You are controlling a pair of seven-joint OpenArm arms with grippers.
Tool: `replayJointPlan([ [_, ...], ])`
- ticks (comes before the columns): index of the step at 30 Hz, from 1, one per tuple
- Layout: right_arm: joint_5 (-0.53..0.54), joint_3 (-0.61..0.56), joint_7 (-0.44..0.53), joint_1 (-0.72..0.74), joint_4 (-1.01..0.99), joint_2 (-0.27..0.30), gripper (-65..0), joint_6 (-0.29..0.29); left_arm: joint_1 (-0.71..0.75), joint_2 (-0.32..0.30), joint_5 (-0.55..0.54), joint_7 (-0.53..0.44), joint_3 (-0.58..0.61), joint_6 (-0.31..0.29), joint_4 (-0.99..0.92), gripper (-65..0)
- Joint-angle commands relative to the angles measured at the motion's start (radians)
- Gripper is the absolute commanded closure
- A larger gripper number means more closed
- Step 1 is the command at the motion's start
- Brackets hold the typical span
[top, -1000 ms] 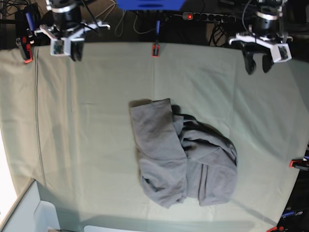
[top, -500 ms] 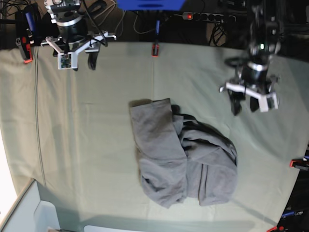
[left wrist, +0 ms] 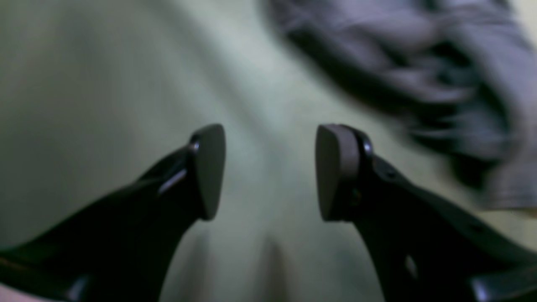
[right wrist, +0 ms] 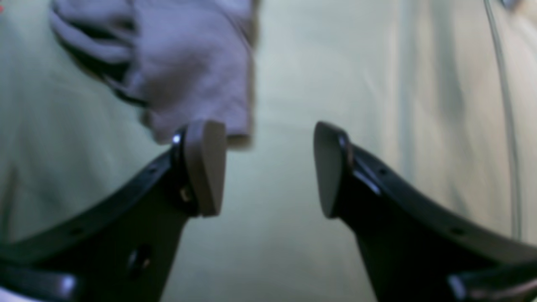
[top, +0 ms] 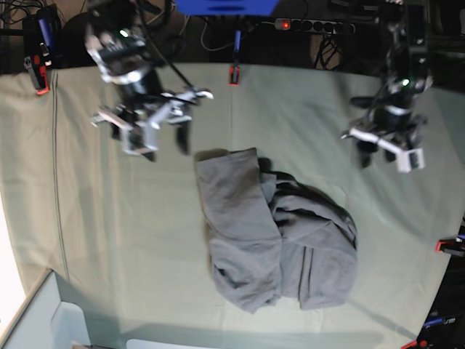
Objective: Layout the t-shirt on the table in an organized manner, then fold the t-shirt properly
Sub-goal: 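Move the right gripper to the grey t-shirt's bunched edge and grasp it, then drag the held shirt edge away from the bundle with the right gripper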
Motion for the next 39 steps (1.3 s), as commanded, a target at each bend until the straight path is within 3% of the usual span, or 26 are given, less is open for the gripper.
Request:
replayJointPlan([
  [1,0.002,-0.028,0.022,0.03,-0.011,-0.005,-36.2,0.003,0.007,-0.013,-0.004,-0.019,-0.025,-0.001,0.017,-33.7],
  [10,0.001,-0.221,0.022,0.305,-0.358,-0.014,-38.4,-0.002,0.116,-0.008,-0.011,-0.019,-0.259,-0.003,0.019,-33.7],
  [12,0.001,-0.238,0.022,0.358,-0.439,-0.04,-38.4,-0.002,0.128,-0.007,-0.012,-0.019,-0.283,-0.003,0.019,-33.7],
  [29,0.001,-0.246,0.03,0.51,-0.841,-0.172,-38.4,-0.002,0.151,0.059,-0.012,-0.019,-0.338,-0.003,0.027,-33.7],
  [34,0.001,-0.244,0.03,0.546,-0.894,-0.18,-37.7,-0.002,0.154,0.059,-0.006,-0.019,-0.339,-0.003,0.027,-33.7],
  [37,0.001,-0.243,0.029,0.546,-0.889,-0.175,-30.6,-0.002,0.154,0.056,-0.007,-0.022,-0.339,-0.003,0.027,-33.7],
  [39,0.001,-0.241,0.029,0.542,-0.886,-0.164,-20.7,-0.002,0.152,0.056,-0.009,-0.022,-0.339,-0.003,0.027,-33.7],
])
